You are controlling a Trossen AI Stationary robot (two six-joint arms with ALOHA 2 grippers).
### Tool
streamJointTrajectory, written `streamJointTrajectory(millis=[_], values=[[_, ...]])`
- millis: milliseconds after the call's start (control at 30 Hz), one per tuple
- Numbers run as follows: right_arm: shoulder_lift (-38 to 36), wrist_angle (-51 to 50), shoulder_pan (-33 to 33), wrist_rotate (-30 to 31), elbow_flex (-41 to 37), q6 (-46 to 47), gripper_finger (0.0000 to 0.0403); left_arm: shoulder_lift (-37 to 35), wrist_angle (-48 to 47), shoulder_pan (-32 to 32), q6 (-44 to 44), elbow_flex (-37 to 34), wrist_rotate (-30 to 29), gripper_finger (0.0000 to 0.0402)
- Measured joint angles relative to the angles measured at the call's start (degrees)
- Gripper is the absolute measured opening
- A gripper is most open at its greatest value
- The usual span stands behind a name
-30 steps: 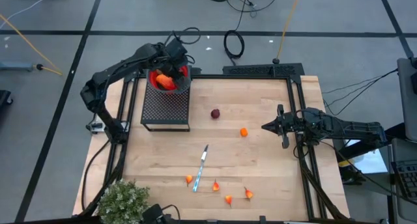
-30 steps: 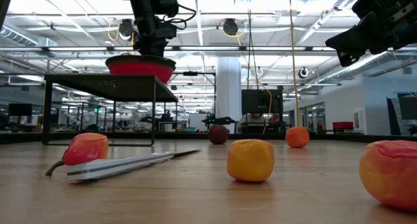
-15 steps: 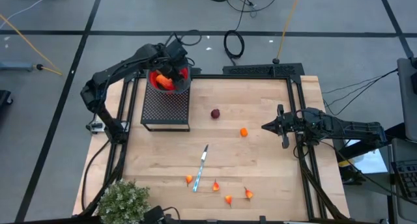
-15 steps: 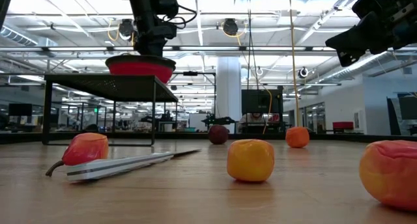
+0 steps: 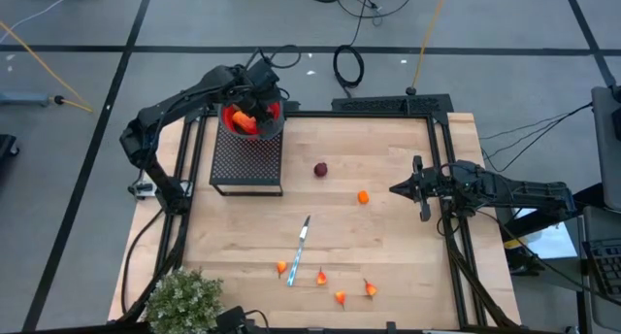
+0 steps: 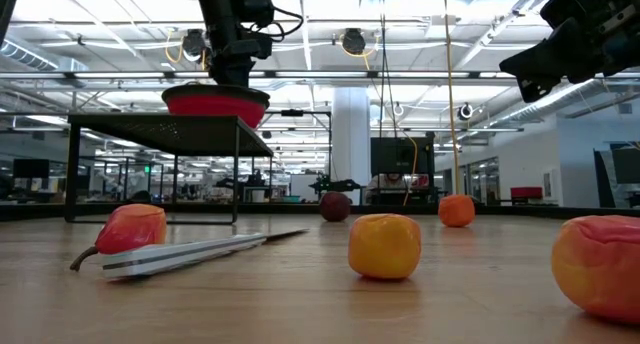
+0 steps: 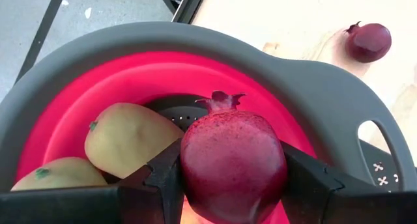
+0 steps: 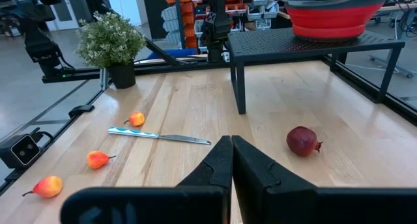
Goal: Pick & Place Fruit
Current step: Put the red pomegranate into the red strainer bowl on the shelf
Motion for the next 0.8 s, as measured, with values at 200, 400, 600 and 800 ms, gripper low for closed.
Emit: streamJointTrajectory(millis=[200,400,600,800], values=[[0.02,0.00,0.00,0.00,0.00,0.00,0.0000,0.00,0.02,0.00,0.54,0.00,0.00,0.0200],[0.02,0.01,-0.01,0.00,0.00,0.00,0.0000,0.00,0.04,0.00,0.57,0.00,0.00,0.0245],[0.02,0.00,0.00,0.00,0.00,0.00,0.0000,-0.13,0.03,-0.01,2.67,0.06,-2.29,0.0273],[0.00,0.02,0.00,-0.02,0.00,0.00,0.0000,-3.35,-0.29,0.00,-0.53,3.46,-9.73,0.0268]])
